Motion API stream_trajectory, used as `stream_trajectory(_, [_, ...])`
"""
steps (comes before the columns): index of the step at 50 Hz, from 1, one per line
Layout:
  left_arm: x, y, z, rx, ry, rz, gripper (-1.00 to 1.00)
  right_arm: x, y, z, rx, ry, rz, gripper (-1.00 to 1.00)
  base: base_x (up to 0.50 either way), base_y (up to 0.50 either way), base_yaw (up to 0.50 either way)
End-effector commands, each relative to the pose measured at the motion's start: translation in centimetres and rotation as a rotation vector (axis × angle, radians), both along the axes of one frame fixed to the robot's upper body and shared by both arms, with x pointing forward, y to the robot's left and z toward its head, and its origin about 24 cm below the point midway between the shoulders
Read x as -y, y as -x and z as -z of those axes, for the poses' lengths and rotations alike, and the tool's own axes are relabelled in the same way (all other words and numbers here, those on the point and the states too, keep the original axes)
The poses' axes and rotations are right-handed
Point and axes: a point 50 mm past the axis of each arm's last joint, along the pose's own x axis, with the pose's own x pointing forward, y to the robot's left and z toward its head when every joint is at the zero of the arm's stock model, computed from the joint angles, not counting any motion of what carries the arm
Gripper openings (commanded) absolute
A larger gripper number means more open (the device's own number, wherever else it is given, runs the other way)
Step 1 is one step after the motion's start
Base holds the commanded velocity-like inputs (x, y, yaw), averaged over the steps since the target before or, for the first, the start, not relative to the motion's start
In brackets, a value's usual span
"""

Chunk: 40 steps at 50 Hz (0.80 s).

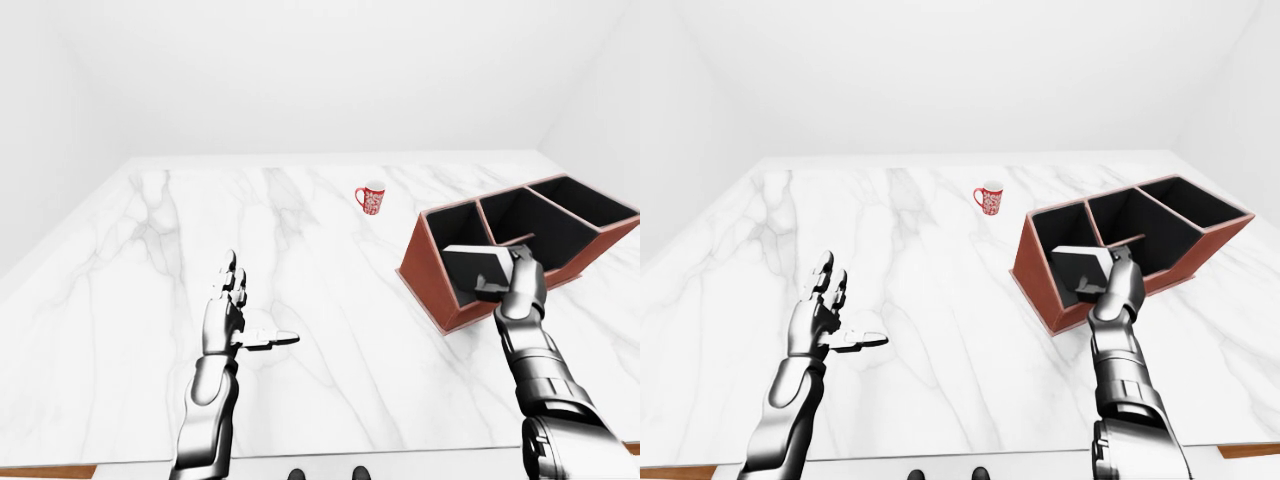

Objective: Pick up the book and place it in the left compartment of the caddy.

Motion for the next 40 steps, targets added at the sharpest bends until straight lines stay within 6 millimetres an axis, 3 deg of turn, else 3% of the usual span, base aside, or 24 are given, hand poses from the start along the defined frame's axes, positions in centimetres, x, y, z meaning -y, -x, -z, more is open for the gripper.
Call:
stream_trajectory(1, [0.0,-0.1,0.1,-0.002,-0.002,-0.002,1.00,0.7,-0.8,-1.3,0.010,0.067,0.039,-1.00,0.00,0.00,0.00])
stream_trajectory(29, [0.0,-0.2,0.2,-0.008,-0.005,-0.001,1.00,-0.5,-2.7,-2.5,-0.026,0.141,-0.033,-0.99,0.00,0.00,0.00])
stream_trajectory(30, [0.0,-0.2,0.2,-0.008,-0.005,-0.001,1.00,-0.6,-2.7,-2.5,-0.030,0.143,-0.039,-0.60,0.00,0.00,0.00])
stream_trajectory(31, [0.0,-0.1,0.2,-0.008,-0.005,-0.001,1.00,-0.7,-2.8,-2.5,-0.033,0.149,-0.051,-0.97,0.00,0.00,0.00])
stream_trajectory(33, [0.0,-0.1,0.2,-0.008,-0.005,-0.001,1.00,-0.7,-2.8,-2.6,-0.028,0.151,-0.053,-1.00,0.00,0.00,0.00])
stream_trajectory(35, [0.0,-0.1,0.2,-0.008,-0.005,-0.001,1.00,-0.9,-2.9,-2.6,-0.030,0.154,-0.064,-0.75,0.00,0.00,0.00])
stream_trajectory(36, [0.0,-0.1,0.3,-0.009,-0.005,0.000,1.00,-0.9,-2.9,-2.7,-0.028,0.157,-0.071,-0.50,0.00,0.00,0.00])
stream_trajectory(38, [0.0,-0.1,0.2,-0.008,-0.005,-0.001,1.00,-1.0,-2.9,-2.8,-0.027,0.160,-0.074,-0.30,0.00,0.00,0.00])
stream_trajectory(40, [0.0,-0.1,0.2,-0.008,-0.005,-0.001,1.00,-1.0,-2.9,-2.8,-0.030,0.163,-0.078,0.13,0.00,0.00,0.00])
